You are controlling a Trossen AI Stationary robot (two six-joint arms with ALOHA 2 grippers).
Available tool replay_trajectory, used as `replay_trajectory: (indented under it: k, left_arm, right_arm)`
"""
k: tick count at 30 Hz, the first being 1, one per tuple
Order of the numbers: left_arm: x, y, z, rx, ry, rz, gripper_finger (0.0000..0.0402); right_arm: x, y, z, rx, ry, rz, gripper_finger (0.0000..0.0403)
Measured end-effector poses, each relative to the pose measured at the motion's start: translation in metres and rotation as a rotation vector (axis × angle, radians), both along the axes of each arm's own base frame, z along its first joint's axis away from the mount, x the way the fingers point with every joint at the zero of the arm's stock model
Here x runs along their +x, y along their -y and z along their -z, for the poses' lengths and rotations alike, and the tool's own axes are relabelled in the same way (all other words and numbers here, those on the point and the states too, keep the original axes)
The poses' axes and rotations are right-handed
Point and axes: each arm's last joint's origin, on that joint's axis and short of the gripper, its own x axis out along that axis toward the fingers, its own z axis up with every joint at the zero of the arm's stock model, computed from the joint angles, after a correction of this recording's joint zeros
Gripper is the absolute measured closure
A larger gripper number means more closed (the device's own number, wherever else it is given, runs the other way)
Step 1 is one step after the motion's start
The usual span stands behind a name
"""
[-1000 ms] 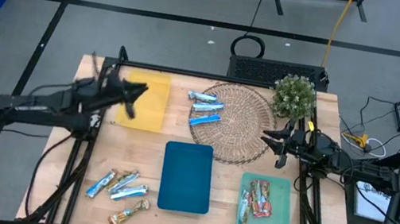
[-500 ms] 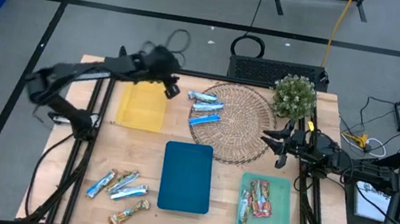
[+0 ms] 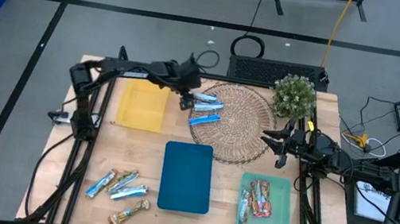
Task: Pick and place Granola Bars by type
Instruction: Put the blue granola bar into the yellow bin
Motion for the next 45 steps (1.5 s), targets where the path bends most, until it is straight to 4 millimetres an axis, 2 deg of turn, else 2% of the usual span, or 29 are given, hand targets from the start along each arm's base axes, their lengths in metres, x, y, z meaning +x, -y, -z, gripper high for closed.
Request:
replay_trajectory:
  k: [5, 10, 24, 29, 36, 45]
  left_arm:
    - [0.006, -0.006, 0.022, 0.013, -0.038, 0.008, 0.0163]
    - [0.007, -0.012, 0.034, 0.046, -0.068, -0.02, 0.0165]
    - [0.01, -0.014, 0.032, 0.059, -0.024, -0.001, 0.0173]
    - [0.009, -0.014, 0.032, 0.049, -0.021, 0.006, 0.0228]
    - [0.009, -0.013, 0.033, 0.01, -0.008, -0.002, 0.0377]
    - [0.01, -0.007, 0.034, -0.002, -0.038, -0.024, 0.0398]
  right_arm:
    - [0.0, 0.0, 0.0, 0.0, 0.0, 0.0, 0.0303]
    - [0.0, 0.0, 0.0, 0.0, 0.0, 0.0, 0.0303]
    - [0.0, 0.0, 0.0, 0.0, 0.0, 0.0, 0.0303]
    - [0.0, 0.0, 0.0, 0.0, 0.0, 0.0, 0.0303]
    - [0.0, 0.0, 0.0, 0.0, 0.0, 0.0, 0.0303]
    - [0.0, 0.0, 0.0, 0.0, 0.0, 0.0, 0.0303]
